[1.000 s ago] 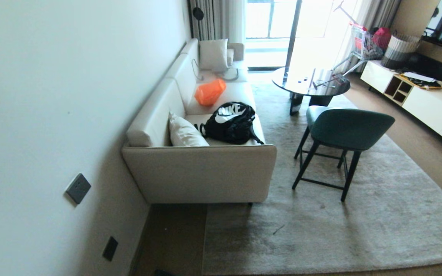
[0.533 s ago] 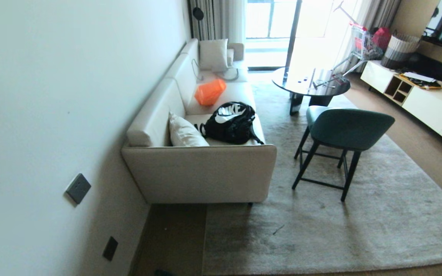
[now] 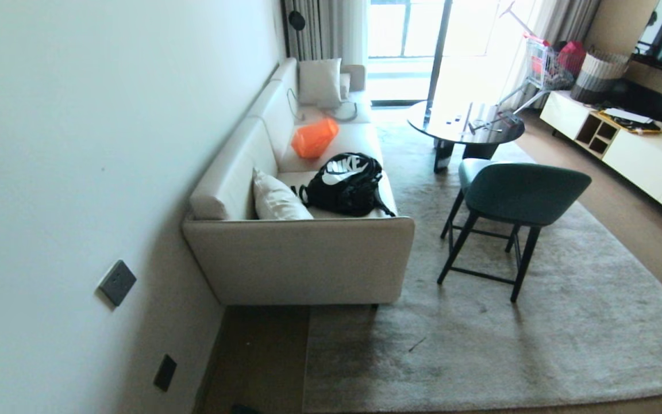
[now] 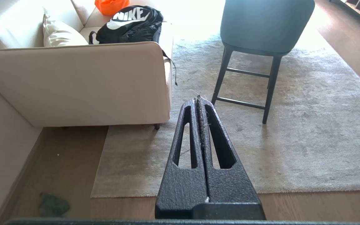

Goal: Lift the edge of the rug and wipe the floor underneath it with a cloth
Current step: Pick up the rag

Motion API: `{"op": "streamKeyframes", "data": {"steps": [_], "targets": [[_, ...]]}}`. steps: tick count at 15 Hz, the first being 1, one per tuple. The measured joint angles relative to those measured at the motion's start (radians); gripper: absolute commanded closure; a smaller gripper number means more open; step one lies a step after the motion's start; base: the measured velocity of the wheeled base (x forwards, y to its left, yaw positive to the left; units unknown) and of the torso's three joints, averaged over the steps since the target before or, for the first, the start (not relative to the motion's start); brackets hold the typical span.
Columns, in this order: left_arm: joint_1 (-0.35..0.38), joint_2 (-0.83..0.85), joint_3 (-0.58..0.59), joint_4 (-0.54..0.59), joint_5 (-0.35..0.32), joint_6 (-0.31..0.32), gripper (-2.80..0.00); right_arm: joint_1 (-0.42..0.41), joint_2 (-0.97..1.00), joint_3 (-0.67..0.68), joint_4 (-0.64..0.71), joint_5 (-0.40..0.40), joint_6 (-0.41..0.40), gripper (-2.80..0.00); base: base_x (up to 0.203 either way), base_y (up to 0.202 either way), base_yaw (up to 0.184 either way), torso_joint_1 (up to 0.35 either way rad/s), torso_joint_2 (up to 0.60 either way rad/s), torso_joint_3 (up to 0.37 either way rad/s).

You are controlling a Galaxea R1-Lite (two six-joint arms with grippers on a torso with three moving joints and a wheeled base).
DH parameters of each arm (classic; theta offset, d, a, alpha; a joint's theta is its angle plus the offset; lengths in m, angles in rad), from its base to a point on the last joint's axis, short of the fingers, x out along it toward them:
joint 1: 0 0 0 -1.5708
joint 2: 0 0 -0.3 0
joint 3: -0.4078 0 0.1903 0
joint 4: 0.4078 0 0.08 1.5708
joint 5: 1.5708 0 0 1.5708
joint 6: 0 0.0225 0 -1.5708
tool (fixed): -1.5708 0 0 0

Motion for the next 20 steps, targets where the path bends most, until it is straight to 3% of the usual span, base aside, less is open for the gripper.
{"op": "streamKeyframes", "data": {"steps": [20], "targets": [[0.000,0.000,0.000,0.000,0.000,0.000,0.00,-0.001,0.000,0.000,0.000,0.000,-0.001,0.00,0.000,0.000,0.000,0.000,0.00,0.000]]}}
